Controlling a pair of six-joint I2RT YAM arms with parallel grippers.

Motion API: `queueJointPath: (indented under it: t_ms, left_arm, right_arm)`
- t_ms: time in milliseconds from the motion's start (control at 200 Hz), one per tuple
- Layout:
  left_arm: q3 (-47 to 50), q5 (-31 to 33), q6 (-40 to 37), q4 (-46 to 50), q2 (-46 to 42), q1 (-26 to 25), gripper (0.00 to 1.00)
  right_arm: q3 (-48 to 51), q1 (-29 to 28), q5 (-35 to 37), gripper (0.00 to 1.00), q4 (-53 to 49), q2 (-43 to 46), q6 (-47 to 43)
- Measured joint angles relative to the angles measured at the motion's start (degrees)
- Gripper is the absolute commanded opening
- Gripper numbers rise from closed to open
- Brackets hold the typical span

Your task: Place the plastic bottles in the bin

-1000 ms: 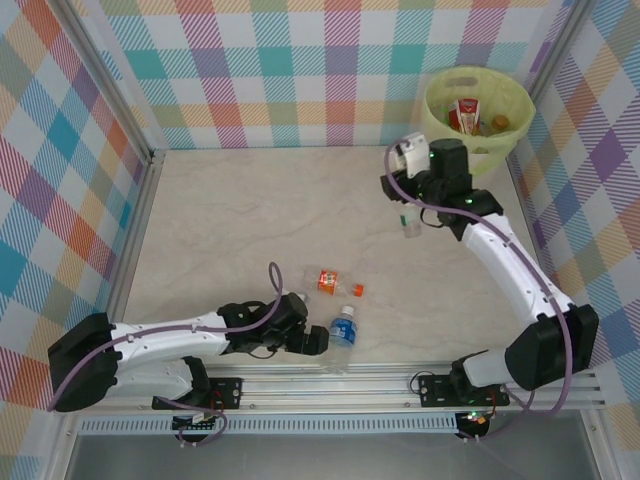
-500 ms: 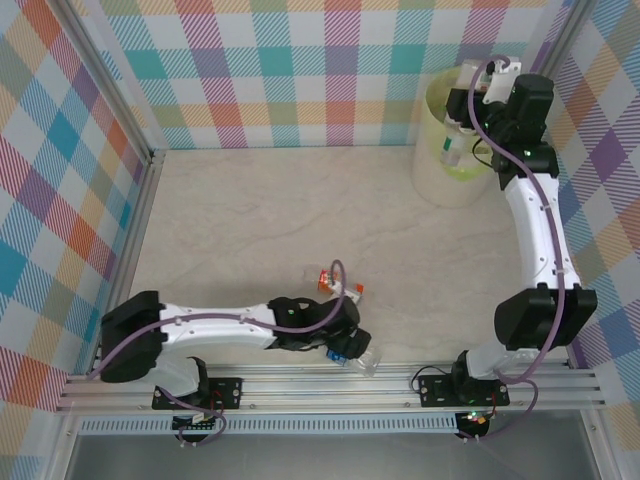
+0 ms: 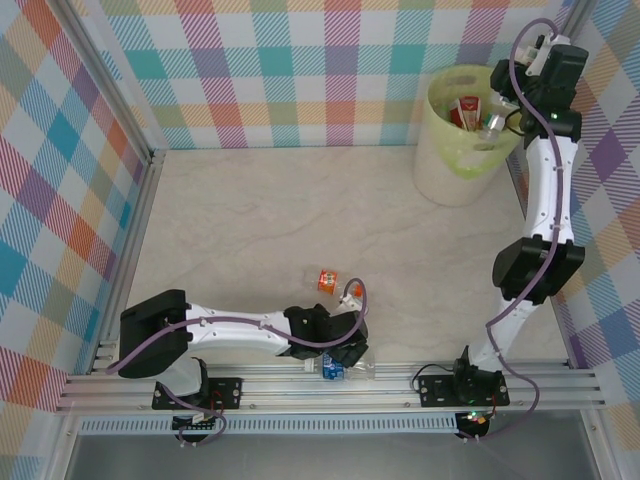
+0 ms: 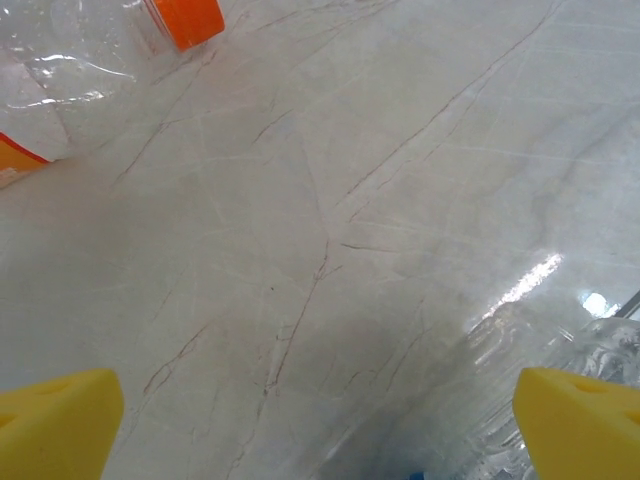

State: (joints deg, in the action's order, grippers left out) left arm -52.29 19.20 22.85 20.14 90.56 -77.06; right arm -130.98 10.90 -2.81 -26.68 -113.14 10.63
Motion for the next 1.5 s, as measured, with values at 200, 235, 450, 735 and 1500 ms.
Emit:
queueJointPath:
  t_ms: [200,235,450,735,1500]
  left_arm:
    - [2.03,-0.17,0.48,-1.66,-1.01,1.22,1.0]
    - [2.45,-0.24,0.55,-1.73,-1.36,1.51,1.0]
    - [4.72,-0.24,1.53,-2.4,-5.73,3.52,1.0]
    - [10.43,-0.46,3.3,-4.68,-16.65,5.6,1.0]
    - [20.68,7.45,36.68,9.68,-47.15,21.33,1.0]
  right_arm:
    - [-1.51,-0.26,-1.33,0.62,0.13,-1.55,6.99]
    - [-2.29,-0.26,-1.55,0.62,0.35,-1.97,8.26]
    - [-8.39,-0.52,0.22,0.63,2.64,-5.35,13.05]
    - [-17.99,-4.85,9.66,0.89,2.14,-14.01,8.76]
    - [58.97,-32.17,-25.55,0.97,-11.37,44.72,-34.53]
